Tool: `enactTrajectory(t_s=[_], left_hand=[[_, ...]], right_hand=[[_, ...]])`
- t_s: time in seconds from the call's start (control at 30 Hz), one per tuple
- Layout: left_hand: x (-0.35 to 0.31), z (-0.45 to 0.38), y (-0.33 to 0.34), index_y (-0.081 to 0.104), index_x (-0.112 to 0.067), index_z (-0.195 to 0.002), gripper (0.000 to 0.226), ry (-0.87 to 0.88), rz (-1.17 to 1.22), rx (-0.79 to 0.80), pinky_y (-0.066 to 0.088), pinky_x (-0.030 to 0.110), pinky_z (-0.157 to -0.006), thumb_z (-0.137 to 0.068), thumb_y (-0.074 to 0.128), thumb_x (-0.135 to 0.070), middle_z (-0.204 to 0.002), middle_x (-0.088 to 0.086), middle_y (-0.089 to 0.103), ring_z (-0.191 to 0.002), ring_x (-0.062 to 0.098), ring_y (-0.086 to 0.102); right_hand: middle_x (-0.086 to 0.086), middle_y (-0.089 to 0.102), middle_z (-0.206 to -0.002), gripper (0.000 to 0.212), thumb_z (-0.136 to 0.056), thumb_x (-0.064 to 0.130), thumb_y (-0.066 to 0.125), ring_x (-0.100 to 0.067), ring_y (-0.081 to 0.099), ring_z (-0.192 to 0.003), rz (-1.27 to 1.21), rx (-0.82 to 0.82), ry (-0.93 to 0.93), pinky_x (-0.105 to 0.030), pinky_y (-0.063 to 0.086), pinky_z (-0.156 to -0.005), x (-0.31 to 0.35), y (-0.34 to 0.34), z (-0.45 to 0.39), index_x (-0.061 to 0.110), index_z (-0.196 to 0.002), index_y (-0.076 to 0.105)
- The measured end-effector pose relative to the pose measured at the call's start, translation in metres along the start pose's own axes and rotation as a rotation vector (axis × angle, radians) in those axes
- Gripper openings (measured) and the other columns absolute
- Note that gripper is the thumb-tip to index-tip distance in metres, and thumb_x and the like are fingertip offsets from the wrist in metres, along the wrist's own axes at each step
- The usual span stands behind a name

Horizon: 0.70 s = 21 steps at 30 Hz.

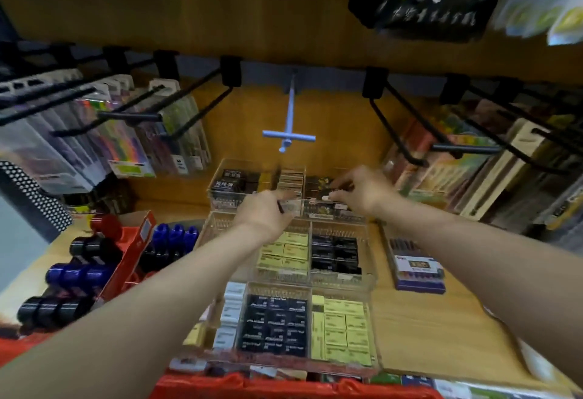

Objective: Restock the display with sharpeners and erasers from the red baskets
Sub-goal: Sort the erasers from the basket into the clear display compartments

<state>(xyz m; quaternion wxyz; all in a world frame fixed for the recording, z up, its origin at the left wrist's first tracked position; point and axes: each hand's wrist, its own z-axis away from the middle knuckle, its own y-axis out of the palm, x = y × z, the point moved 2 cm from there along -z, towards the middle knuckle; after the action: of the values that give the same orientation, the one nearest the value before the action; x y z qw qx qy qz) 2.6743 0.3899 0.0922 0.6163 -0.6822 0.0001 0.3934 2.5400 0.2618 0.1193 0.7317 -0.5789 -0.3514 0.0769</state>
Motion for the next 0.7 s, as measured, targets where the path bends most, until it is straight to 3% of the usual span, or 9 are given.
enactTrajectory(t_s=[0.1,0.23,0.3,0.4,0.47,0.5,0.57,0.63,0.7], left_hand=[[0.007,-0.001,0.005,0.053,-0.039,-0.138,0.042,0.05,0.04,-0.012,0.045,0.021,-0.082,-0.096,0.059,-0.036,-0.131,0.004,0.064,-0.1,0.019,0.064],[0.011,0.002,0.007,0.049,-0.043,-0.139,0.046,0.116,0.077,0.006,0.039,0.024,-0.106,-0.096,0.061,-0.033,-0.144,-0.006,0.053,-0.132,0.018,0.049],[0.013,0.003,0.007,0.047,-0.046,-0.14,0.048,0.125,0.086,0.015,0.035,0.024,-0.108,-0.096,0.061,-0.032,-0.147,-0.007,0.05,-0.135,0.017,0.046],[0.012,0.003,0.005,0.043,-0.049,-0.141,0.052,0.109,0.108,0.062,0.038,0.023,-0.104,-0.095,0.062,-0.033,-0.15,-0.007,0.046,-0.134,0.019,0.047],[0.012,0.005,0.006,0.044,-0.047,-0.141,0.052,0.087,0.174,0.109,0.046,0.029,-0.098,-0.094,0.063,-0.035,-0.149,-0.007,0.045,-0.123,0.023,0.056],[0.012,0.006,0.008,0.046,-0.045,-0.141,0.051,0.066,0.288,0.128,0.052,0.032,-0.087,-0.094,0.064,-0.035,-0.144,-0.007,0.048,-0.105,0.024,0.064],[0.011,0.011,0.011,0.053,-0.036,-0.137,0.044,-0.047,0.677,0.138,0.054,0.03,-0.065,-0.094,0.064,-0.032,-0.121,0.0,0.058,-0.073,0.02,0.058],[0.01,0.02,0.011,0.059,-0.027,-0.13,0.035,-0.234,1.12,0.135,0.052,0.029,-0.058,-0.095,0.062,-0.023,-0.104,0.009,0.063,-0.07,0.02,0.056],[0.006,0.031,0.01,0.062,-0.018,-0.122,0.028,-0.377,1.535,0.169,0.054,0.03,-0.055,-0.095,0.056,-0.01,-0.1,0.017,0.059,-0.073,0.022,0.058]], right_hand=[[0.002,0.06,-0.131,0.023,-0.092,0.033,0.065,-0.012,0.052,-0.097,-0.038,0.079,0.022,-0.023,0.037,-0.076,0.005,0.002,-0.01,0.027,-0.114,0.068],[0.005,0.059,-0.134,0.021,-0.094,0.024,0.063,-0.015,0.054,-0.12,0.025,0.176,0.016,-0.026,0.04,-0.087,0.016,0.006,-0.02,0.03,-0.112,0.07],[0.005,0.059,-0.135,0.027,-0.097,0.015,0.055,-0.017,0.052,-0.125,0.039,0.211,-0.001,-0.029,0.042,-0.099,0.019,0.009,-0.021,0.029,-0.113,0.071],[0.004,0.061,-0.133,0.03,-0.099,0.014,0.047,-0.016,0.054,-0.124,0.032,0.175,-0.07,-0.028,0.04,-0.1,0.022,0.009,-0.01,0.026,-0.112,0.071],[0.002,0.061,-0.134,0.031,-0.099,0.016,0.045,-0.015,0.054,-0.123,0.082,0.122,-0.148,-0.028,0.039,-0.103,0.02,0.007,0.001,0.025,-0.116,0.069],[0.002,0.059,-0.136,0.033,-0.099,0.015,0.044,-0.014,0.053,-0.125,0.095,0.096,-0.194,-0.026,0.038,-0.104,0.018,0.006,0.01,0.025,-0.12,0.068],[0.006,0.059,-0.134,0.035,-0.096,0.011,0.047,-0.01,0.053,-0.124,0.006,-0.012,-0.265,-0.019,0.035,-0.101,0.014,0.001,0.029,0.024,-0.122,0.066],[0.01,0.067,-0.118,0.03,-0.093,0.01,0.056,-0.005,0.062,-0.108,-0.236,-0.143,-0.234,-0.016,0.043,-0.095,0.01,-0.003,0.049,0.025,-0.115,0.069],[0.0,0.073,-0.098,0.021,-0.091,0.01,0.065,-0.011,0.072,-0.086,-0.637,-0.063,-0.075,-0.022,0.057,-0.081,0.013,-0.002,0.071,0.016,-0.11,0.07]])
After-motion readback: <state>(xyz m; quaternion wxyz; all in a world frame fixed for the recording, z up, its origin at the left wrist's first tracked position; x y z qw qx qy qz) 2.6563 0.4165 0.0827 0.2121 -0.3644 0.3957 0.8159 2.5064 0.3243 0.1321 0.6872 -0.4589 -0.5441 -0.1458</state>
